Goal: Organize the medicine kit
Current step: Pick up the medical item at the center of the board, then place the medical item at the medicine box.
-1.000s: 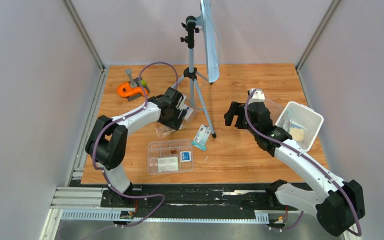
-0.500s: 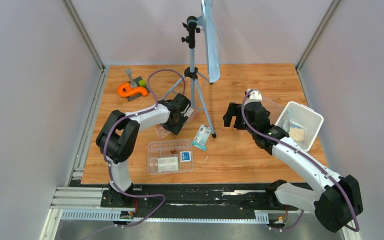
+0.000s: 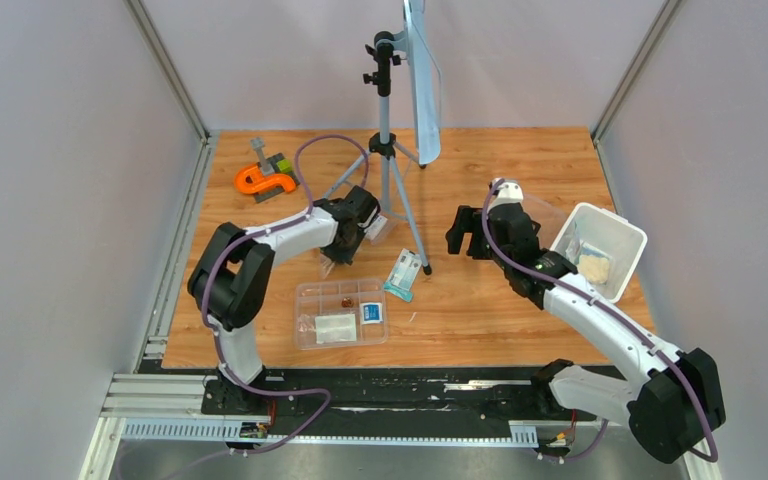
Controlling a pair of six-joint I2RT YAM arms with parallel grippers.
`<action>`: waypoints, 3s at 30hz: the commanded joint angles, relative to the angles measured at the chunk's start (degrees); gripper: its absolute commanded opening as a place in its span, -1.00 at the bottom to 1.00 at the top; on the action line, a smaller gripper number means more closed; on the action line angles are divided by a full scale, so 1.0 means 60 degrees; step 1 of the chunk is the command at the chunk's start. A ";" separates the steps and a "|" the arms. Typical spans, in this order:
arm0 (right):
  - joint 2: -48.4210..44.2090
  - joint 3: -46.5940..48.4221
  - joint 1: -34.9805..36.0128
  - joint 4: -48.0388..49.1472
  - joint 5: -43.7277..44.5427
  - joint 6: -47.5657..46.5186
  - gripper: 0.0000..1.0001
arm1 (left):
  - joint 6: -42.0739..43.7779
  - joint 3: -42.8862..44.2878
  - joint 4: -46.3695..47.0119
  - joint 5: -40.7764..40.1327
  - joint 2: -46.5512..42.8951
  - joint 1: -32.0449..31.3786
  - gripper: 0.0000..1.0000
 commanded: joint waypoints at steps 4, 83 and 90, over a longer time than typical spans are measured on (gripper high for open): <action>-0.0497 -0.0046 0.0000 0.0661 -0.0674 0.0268 0.67 | -0.0636 -0.0215 -0.0733 0.0280 -0.2571 0.0008 -1.00; -0.3188 0.0090 -0.7741 -0.1502 -0.0179 -0.1427 -1.00 | -0.2756 -0.0246 0.2018 0.1122 -0.0899 0.0697 0.75; -0.3230 0.0056 -0.7803 -0.1529 0.0399 -0.1080 0.58 | -0.2008 0.0651 0.2174 0.0923 0.0052 0.0702 0.73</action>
